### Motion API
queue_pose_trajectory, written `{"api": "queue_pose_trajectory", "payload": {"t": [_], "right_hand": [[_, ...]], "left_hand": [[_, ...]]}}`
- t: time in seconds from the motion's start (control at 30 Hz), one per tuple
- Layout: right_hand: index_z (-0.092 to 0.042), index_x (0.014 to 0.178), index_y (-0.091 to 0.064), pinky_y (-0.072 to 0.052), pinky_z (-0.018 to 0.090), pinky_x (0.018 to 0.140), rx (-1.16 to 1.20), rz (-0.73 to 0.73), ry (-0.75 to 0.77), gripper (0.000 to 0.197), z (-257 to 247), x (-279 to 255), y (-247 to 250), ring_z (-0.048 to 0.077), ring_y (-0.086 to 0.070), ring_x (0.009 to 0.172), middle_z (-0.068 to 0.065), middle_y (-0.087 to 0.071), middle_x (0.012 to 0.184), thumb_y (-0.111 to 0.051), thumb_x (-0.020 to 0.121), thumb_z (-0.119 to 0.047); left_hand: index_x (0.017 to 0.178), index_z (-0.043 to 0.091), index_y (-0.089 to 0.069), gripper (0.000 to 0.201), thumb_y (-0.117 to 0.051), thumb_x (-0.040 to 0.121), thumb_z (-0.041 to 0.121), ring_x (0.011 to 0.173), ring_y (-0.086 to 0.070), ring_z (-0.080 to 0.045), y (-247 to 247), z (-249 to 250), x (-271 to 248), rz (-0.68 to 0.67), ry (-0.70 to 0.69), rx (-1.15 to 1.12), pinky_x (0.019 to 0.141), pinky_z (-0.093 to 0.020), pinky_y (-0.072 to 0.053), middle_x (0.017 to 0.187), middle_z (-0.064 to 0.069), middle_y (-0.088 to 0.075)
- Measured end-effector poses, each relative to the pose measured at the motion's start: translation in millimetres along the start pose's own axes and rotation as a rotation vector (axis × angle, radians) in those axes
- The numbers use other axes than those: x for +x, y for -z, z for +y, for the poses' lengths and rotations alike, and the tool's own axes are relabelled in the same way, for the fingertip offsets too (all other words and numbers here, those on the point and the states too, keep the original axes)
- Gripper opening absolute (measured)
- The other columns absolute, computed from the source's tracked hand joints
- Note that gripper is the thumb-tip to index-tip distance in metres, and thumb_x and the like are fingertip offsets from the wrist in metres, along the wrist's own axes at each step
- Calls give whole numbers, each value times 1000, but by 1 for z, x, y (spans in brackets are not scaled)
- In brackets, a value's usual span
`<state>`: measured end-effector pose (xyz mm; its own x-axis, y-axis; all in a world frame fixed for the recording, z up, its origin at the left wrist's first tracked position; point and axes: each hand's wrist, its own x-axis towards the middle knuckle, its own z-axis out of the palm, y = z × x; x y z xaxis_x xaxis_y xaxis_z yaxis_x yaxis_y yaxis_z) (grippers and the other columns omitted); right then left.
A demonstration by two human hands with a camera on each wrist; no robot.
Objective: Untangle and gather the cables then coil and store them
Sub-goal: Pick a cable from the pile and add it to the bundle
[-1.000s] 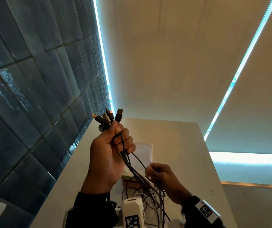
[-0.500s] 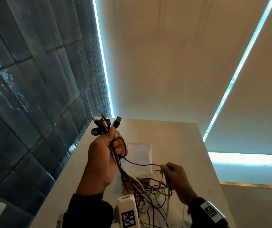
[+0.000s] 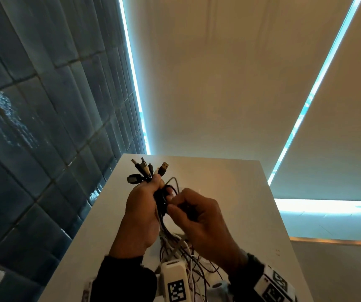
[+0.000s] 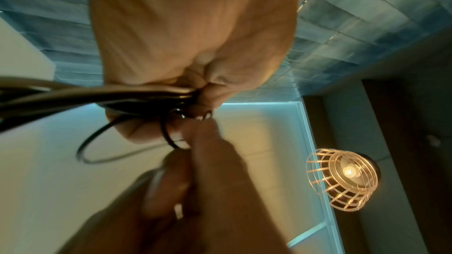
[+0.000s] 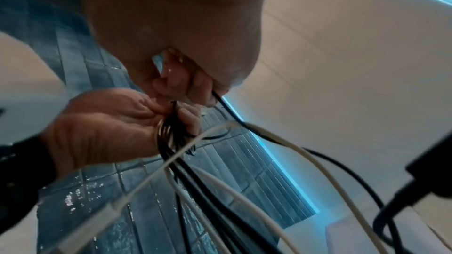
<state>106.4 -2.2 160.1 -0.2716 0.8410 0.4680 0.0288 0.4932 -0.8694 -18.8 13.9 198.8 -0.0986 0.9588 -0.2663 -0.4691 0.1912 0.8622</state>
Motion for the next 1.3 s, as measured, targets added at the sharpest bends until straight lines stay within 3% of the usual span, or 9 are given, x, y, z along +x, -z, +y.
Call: {"api": "queue_pose_trajectory", "payload": {"t": [0.17,0.33,0.47,0.63,0.8,1.0,1.07,1.17,1.3], "right_hand": [[-13,80,-62,-39,22,54,-66,-78,-25,13,21,-3,5,4,-46,55,-15,-53,65,-61,90,-5],[-7,80,-68,-45,19,62,-20,-83,-166,15,45,-7,18,3,-55,63,-7,-63,70,-62,92,-12],[-3,74,-67,-37,13,58,-13,-84,-316,27,75,-17,30,1,-43,57,-10,-54,61,-56,97,-14],[-17,68,-63,-39,16,62,-95,-149,-408,32,103,-30,38,4,-48,62,-8,-54,64,-53,98,-23],[-9,72,-61,-38,12,63,-71,-192,-484,30,118,-42,50,0,-46,63,-6,-52,67,-49,100,-14],[-17,69,-62,-41,21,69,-189,-182,-548,31,146,-52,60,4,-49,67,-4,-55,68,-52,98,-16],[-20,66,-63,-40,23,67,-247,-151,-564,33,150,-53,60,3,-48,63,-5,-55,65,-54,97,-16],[-13,67,-68,-39,22,60,-276,26,-595,29,138,-44,58,5,-47,58,-4,-58,60,-58,94,-17],[1,76,-65,-35,23,48,-15,288,-506,22,92,-19,56,10,-40,50,-6,-49,51,-60,92,-13]], "left_hand": [[72,10,-46,31,-39,100,24,63,-55,-22,5,4,-2,-137,30,-186,76,-38,-47,62,-9,-51],[70,16,-46,32,-36,99,27,46,-36,-10,10,13,0,-222,6,-296,58,-28,-48,56,4,-38],[69,15,-46,32,-38,99,25,47,-31,-11,7,7,1,-183,-38,-248,50,-25,-41,55,3,-38],[68,17,-44,33,-37,99,26,50,-30,-11,12,5,3,-170,-82,-228,51,-25,-32,57,4,-41],[67,17,-42,33,-37,99,24,48,-26,-9,18,8,4,-159,-114,-271,45,-22,-32,56,5,-33],[64,19,-42,35,-38,99,25,46,-26,-9,29,13,4,-69,-127,-242,44,-21,-31,54,6,-28],[65,18,-41,35,-39,98,25,46,-25,-9,28,11,2,-45,-129,-197,45,-23,-30,53,6,-28],[65,17,-42,35,-39,99,24,44,-27,-9,25,9,2,-2,-137,-81,49,-26,-28,50,6,-30],[70,15,-41,32,-36,100,21,44,-34,-10,20,5,6,11,-94,1,51,-27,-27,51,4,-40]]}}
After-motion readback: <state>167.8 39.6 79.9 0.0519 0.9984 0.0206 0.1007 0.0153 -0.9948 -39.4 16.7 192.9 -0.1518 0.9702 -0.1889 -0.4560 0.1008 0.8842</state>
